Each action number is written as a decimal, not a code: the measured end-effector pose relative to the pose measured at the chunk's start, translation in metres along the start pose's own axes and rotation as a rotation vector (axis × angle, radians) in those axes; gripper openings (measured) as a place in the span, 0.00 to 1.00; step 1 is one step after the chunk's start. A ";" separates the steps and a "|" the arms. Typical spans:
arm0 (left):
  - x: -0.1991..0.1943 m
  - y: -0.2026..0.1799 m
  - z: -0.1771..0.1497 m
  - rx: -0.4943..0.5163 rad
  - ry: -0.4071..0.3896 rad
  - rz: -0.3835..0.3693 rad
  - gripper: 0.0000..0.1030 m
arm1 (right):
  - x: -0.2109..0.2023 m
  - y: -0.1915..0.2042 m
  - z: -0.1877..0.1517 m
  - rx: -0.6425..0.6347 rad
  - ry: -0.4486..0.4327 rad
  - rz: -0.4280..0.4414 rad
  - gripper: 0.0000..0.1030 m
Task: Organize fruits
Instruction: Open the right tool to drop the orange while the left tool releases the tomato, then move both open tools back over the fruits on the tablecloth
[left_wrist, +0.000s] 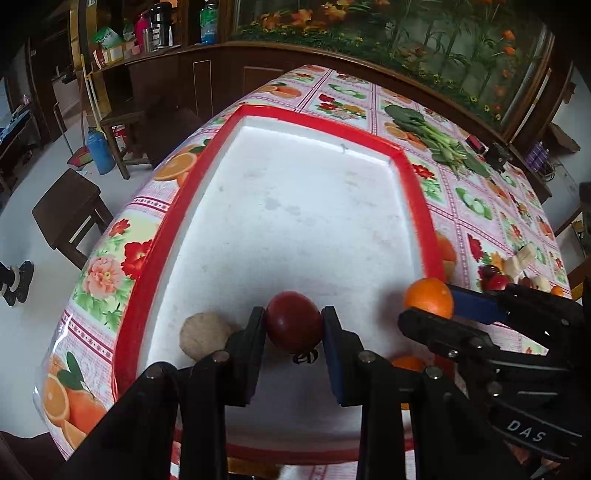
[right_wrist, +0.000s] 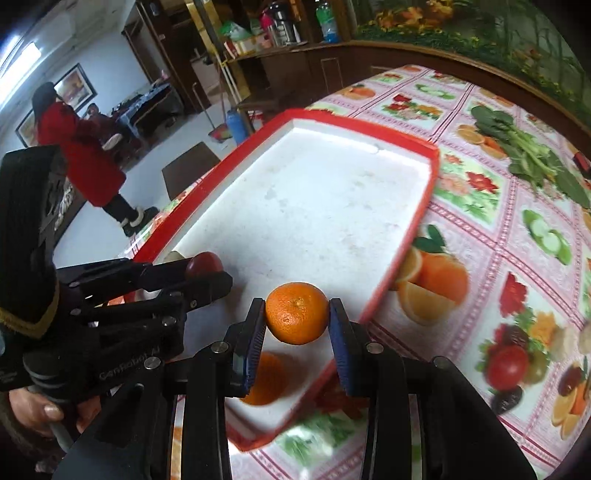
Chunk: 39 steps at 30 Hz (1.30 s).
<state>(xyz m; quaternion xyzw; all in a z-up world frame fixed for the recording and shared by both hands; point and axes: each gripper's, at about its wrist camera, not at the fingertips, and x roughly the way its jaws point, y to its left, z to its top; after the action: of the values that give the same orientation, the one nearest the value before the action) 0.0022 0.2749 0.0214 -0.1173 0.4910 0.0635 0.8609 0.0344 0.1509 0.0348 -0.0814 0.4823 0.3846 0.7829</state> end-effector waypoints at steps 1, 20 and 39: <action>0.002 0.001 0.000 0.002 0.003 0.002 0.32 | 0.005 0.001 0.001 -0.004 0.009 -0.003 0.32; -0.002 0.006 -0.003 0.002 0.015 0.048 0.53 | 0.011 0.008 -0.005 -0.027 0.044 -0.042 0.33; -0.038 -0.027 -0.020 0.022 -0.046 0.070 0.72 | -0.041 0.004 -0.047 0.010 -0.004 -0.050 0.51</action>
<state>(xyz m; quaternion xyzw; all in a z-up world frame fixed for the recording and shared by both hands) -0.0280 0.2435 0.0481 -0.0892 0.4756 0.0909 0.8704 -0.0111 0.1088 0.0450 -0.0888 0.4805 0.3627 0.7936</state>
